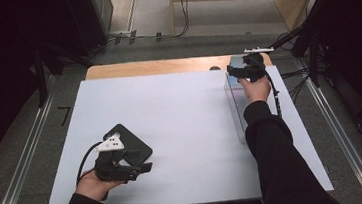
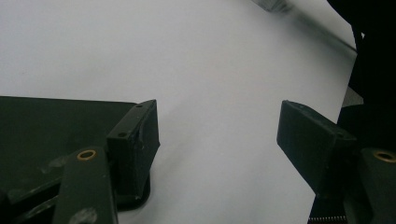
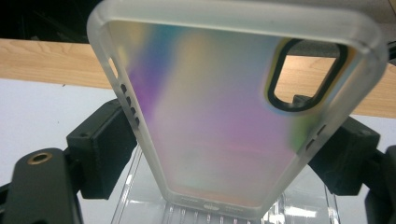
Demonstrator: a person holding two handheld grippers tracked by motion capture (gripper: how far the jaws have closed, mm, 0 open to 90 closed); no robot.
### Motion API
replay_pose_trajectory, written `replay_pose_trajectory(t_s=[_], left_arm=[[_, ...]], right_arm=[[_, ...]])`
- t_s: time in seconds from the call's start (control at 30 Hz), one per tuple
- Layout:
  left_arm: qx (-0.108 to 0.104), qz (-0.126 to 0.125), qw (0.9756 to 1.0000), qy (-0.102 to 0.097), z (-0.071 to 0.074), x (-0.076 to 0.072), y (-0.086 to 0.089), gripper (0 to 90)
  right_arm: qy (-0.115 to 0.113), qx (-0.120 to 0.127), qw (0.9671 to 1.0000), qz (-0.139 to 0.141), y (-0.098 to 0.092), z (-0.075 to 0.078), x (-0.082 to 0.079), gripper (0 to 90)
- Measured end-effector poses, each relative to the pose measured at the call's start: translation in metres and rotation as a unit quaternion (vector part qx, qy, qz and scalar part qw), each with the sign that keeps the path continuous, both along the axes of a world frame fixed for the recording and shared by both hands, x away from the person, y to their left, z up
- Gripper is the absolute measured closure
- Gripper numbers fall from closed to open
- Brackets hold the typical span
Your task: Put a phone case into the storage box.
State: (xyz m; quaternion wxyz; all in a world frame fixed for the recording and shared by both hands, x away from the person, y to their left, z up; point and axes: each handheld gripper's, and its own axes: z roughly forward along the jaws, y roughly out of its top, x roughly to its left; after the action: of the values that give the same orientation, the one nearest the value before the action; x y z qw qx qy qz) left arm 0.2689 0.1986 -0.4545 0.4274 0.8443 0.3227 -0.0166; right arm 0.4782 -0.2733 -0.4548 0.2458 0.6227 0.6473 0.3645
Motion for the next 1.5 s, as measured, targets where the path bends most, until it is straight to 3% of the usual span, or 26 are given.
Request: replay_pose_trajectory(t_s=[0.13,0.63,0.73,0.9,1.07,1.23,1.5], left_arm=[[0.001,-0.002,1.0,0.0,0.0,0.0,0.0,29.9],[0.001,0.002,1.0,0.001,-0.001,0.001,0.001,29.9],[0.0,0.003,1.0,0.002,-0.001,0.001,0.0,30.0],[0.001,0.003,1.0,0.003,-0.001,0.002,0.0,29.9],[0.005,0.006,0.9999,0.009,-0.002,0.004,0.001,29.9],[-0.001,0.015,0.9997,0.02,-0.001,0.006,0.003,29.9],[0.004,0.027,0.9994,0.022,0.002,0.01,0.004,29.7]], right_arm=[[0.013,0.009,0.9999,0.006,0.0,-0.003,0.001,10.1],[0.017,-0.003,0.9999,0.002,-0.001,-0.003,0.0,8.5],[0.021,-0.004,0.9998,0.005,-0.003,-0.002,0.0,0.0],[0.026,0.01,0.9996,0.009,-0.01,0.0,-0.002,0.0],[0.03,0.018,0.9993,0.016,-0.013,0.008,-0.008,0.0],[0.042,0.044,0.9971,0.046,-0.013,0.021,-0.019,0.1],[0.048,0.037,0.995,0.079,-0.003,0.041,-0.043,0.2]])
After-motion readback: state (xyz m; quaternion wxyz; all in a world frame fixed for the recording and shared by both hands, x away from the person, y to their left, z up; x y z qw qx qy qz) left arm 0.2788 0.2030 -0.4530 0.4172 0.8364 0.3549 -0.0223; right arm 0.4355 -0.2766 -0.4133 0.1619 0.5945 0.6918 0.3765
